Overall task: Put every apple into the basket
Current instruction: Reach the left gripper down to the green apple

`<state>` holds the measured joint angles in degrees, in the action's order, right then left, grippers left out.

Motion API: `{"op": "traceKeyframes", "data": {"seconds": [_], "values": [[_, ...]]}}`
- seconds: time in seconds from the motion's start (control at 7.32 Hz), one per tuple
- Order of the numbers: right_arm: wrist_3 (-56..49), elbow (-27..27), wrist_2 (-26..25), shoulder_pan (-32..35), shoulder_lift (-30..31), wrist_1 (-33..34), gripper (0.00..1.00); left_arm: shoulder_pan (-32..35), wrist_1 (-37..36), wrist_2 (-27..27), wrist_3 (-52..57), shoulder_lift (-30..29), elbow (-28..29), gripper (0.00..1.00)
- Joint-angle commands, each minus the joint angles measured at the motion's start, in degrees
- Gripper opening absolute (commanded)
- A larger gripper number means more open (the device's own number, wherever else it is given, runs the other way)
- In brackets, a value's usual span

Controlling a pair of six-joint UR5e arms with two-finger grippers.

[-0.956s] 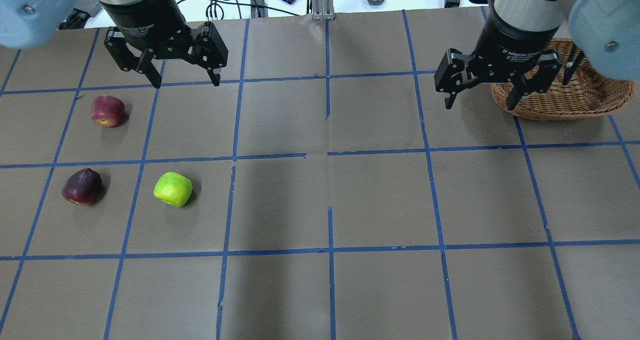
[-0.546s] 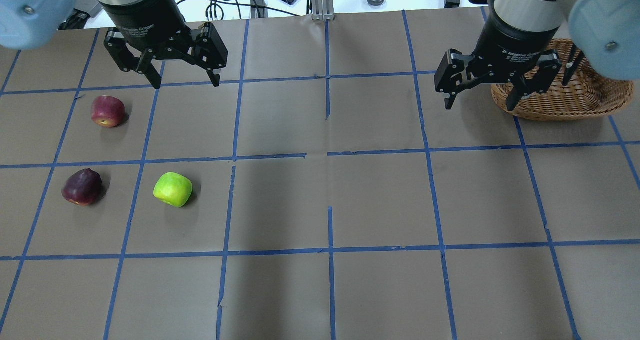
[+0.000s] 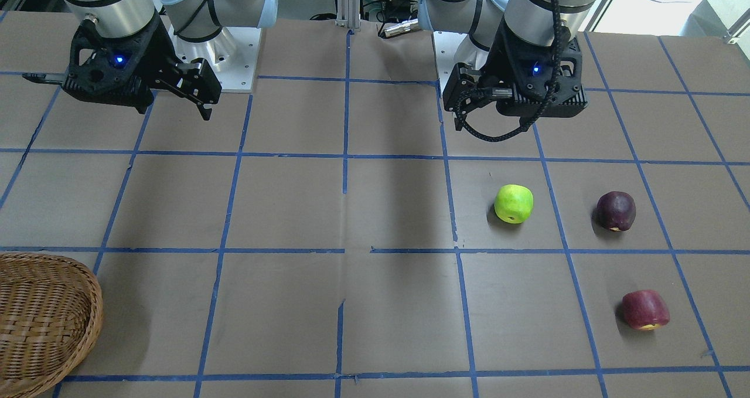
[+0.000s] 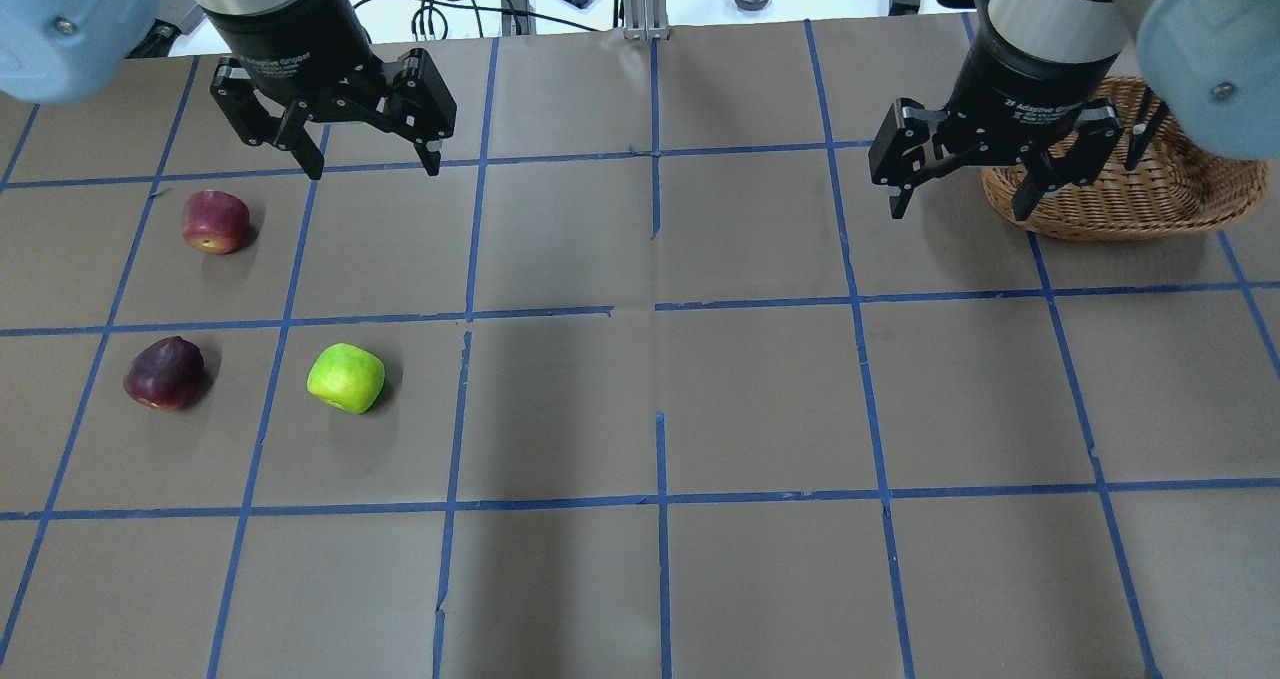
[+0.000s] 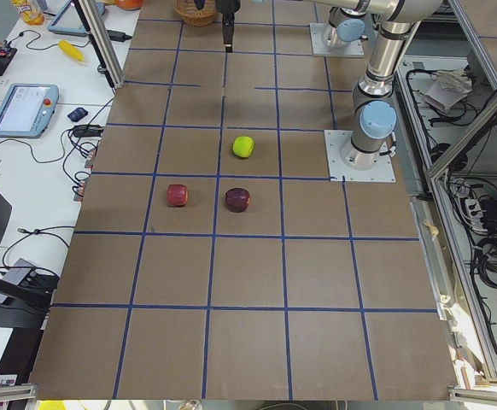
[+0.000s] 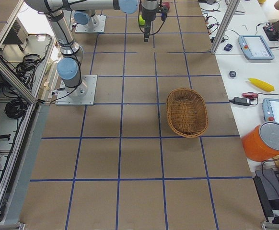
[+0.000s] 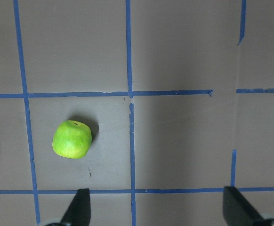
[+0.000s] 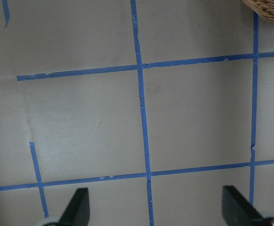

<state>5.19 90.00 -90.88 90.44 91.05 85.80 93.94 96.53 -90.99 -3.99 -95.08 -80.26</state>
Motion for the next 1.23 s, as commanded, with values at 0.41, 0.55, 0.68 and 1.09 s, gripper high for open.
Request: {"op": "traceKeyframes", "data": {"seconds": [0.41,0.55,0.68,1.09], "values": [[-0.01,0.09,0.0,0.0,0.0,-0.11,1.0,-14.1,-13.24,-3.49,18.7,-2.3,-18.64,1.0],[-0.01,0.09,0.0,0.0,0.0,-0.11,1.0,-16.75,-19.57,-3.41,24.24,-2.31,-25.75,1.0],[-0.1,0.0,0.0,0.0,0.0,-0.11,1.0,-17.91,-29.81,-3.49,25.16,-2.48,-33.48,1.0],[-0.1,0.09,0.0,0.09,0.0,-0.11,1.0,-18.27,-43.08,-2.79,24.91,-6.34,-40.06,1.0]]}}
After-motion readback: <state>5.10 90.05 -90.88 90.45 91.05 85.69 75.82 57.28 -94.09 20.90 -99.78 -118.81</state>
